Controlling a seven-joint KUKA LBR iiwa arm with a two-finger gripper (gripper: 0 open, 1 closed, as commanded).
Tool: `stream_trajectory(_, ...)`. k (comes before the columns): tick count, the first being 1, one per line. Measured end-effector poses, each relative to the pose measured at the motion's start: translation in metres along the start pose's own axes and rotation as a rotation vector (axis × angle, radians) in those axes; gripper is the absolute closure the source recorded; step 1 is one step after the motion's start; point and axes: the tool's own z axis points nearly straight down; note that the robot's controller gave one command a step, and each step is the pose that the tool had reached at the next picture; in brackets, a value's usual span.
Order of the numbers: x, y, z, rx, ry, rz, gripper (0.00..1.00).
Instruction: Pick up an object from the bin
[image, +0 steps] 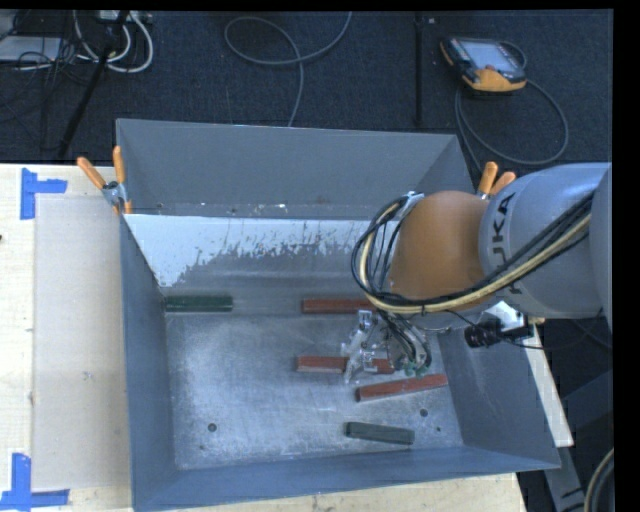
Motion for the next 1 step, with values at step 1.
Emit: stream_trajectory(1, -0.0018, 0.0002, -0.0155, -0.001, -0.006, 0.0, 1.0)
